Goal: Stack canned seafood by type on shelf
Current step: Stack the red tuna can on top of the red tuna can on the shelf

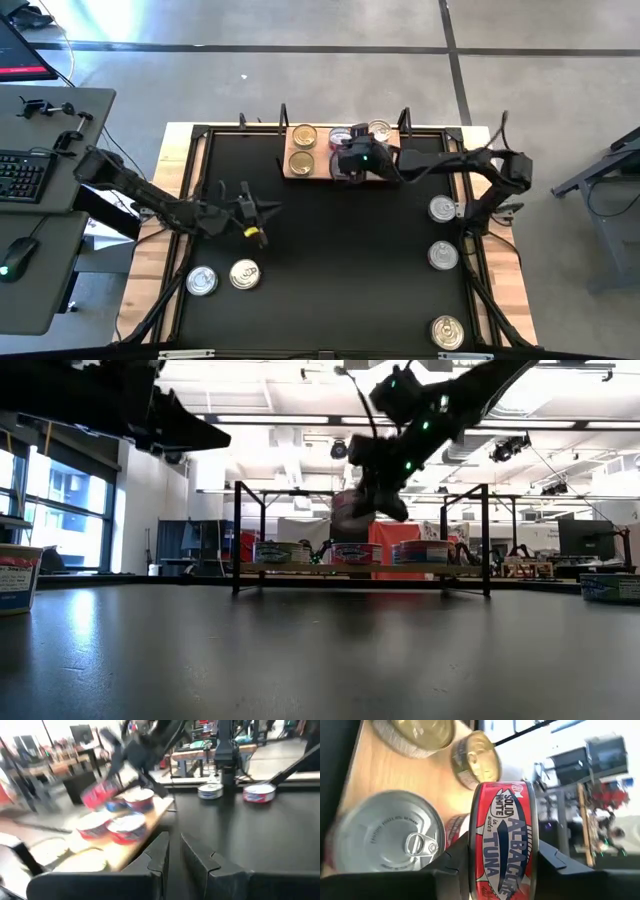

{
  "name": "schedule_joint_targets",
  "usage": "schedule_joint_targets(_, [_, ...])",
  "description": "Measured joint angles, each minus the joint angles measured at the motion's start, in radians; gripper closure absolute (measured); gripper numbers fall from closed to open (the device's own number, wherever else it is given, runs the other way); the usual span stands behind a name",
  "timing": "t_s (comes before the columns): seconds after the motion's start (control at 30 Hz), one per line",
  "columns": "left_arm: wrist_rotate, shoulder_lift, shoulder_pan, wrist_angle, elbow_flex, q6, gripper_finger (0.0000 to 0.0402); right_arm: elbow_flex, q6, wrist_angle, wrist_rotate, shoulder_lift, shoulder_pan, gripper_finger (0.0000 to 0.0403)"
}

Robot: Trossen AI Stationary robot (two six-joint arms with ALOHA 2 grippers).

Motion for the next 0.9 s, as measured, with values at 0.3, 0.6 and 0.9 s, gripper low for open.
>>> schedule_joint_targets(0.3, [0.002,-0.082,0.031,0.045,-0.008,0.228,0.0367,0.011,-0.09,0.077,-0.046,0.118,-0.109,0.0286])
schedule_joint_targets(0.6, [0.008,-0.079,0.025,0.065,-0.007,0.22,0.0367,0.047,-0.006,0.074,-0.039,0.145,-0.123,0.027])
schedule_joint_targets(0.9, [0.011,-0.079,-0.009,0.064,-0.007,0.201,0.0367,0.053,0.079,0.071,-0.07,0.146,-0.122,0.0166])
